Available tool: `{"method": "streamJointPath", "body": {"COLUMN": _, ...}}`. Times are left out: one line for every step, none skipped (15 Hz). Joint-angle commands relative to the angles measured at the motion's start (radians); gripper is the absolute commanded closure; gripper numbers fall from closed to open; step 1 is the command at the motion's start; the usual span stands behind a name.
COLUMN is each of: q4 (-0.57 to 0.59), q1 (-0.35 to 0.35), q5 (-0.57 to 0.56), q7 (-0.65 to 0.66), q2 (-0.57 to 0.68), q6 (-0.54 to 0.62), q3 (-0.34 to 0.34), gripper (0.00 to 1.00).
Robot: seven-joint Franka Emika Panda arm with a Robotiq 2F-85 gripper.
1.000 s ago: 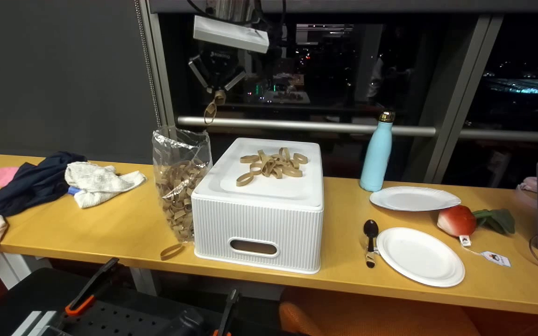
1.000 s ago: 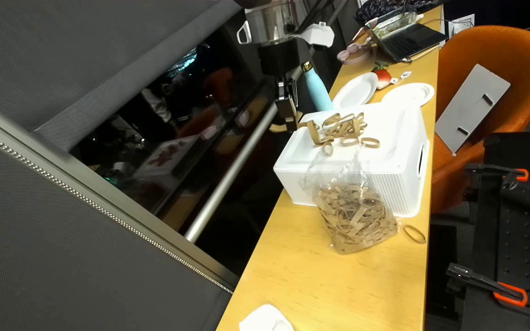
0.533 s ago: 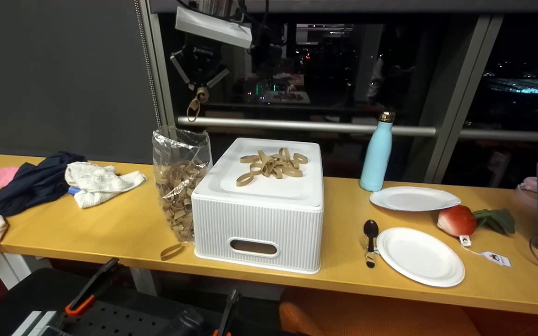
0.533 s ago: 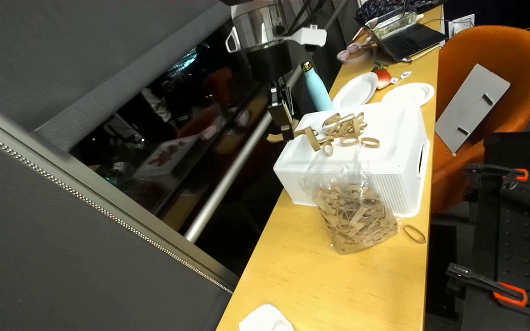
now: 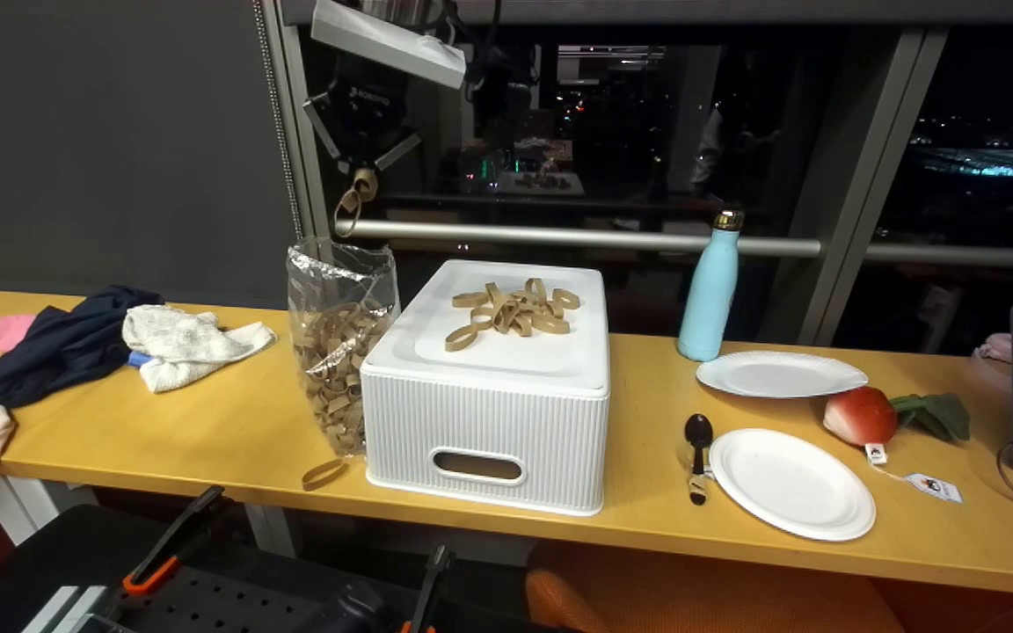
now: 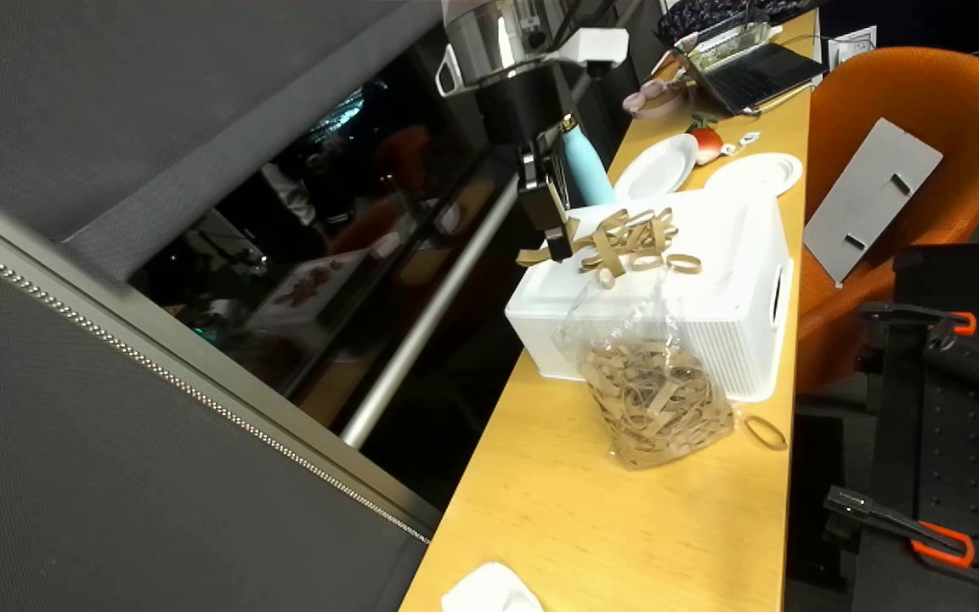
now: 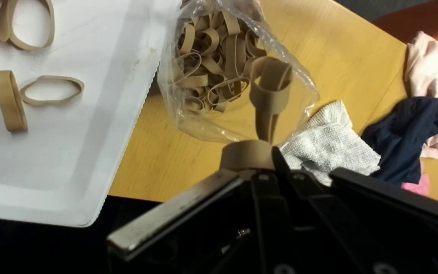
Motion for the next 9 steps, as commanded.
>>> {"method": "streamJointPath", "body": {"q4": -0.016, "q1": -0.012, "q5": 0.054, "q7": -0.023, "q2": 0.006, "q6": -0.017, "q3": -0.013, "gripper": 0.99}}
{"method": "streamJointPath", "body": {"q4": -0.011, "q1": -0.014, "q5": 0.069, "q7": -0.026, "q2": 0.015, "q6": -0.020, "q3": -0.013, "gripper": 0.99}}
{"method": "streamJointPath", "body": {"q4": -0.005, "q1": -0.017, "q5": 0.080, "q7": -0.031, "q2": 0.028, "q6": -0.021, "q3": -0.014, "gripper": 0.99}}
{"method": "streamJointPath", "body": {"q4": 0.004, "q1": -0.018, "q5": 0.088, "q7": -0.029, "q2": 0.041, "q6": -0.023, "q3": -0.012, "gripper": 0.99}}
{"method": "streamJointPath", "body": {"q4": 0.009, "q1": -0.020, "q5": 0.099, "q7": -0.039, "q2": 0.054, "q6": -0.025, "q3": -0.010, "gripper": 0.99}}
{"method": "streamJointPath", "body": {"q4": 0.013, "q1": -0.021, "q5": 0.104, "q7": -0.041, "q2": 0.064, "q6": -0.026, "q3": -0.009, "gripper": 0.99}}
{"method": "streamJointPath", "body": {"q4": 0.019, "q1": -0.024, "q5": 0.112, "q7": -0.044, "q2": 0.076, "q6": -0.028, "q3": -0.008, "gripper": 0.99}}
{"method": "streamJointPath", "body": {"q4": 0.025, "q1": -0.025, "q5": 0.117, "q7": -0.046, "q2": 0.088, "q6": -0.029, "q3": -0.007, "gripper": 0.99}}
{"method": "streamJointPath", "body": {"q4": 0.033, "q1": -0.024, "q5": 0.120, "q7": -0.045, "q2": 0.099, "q6": -0.031, "q3": -0.004, "gripper": 0.99}}
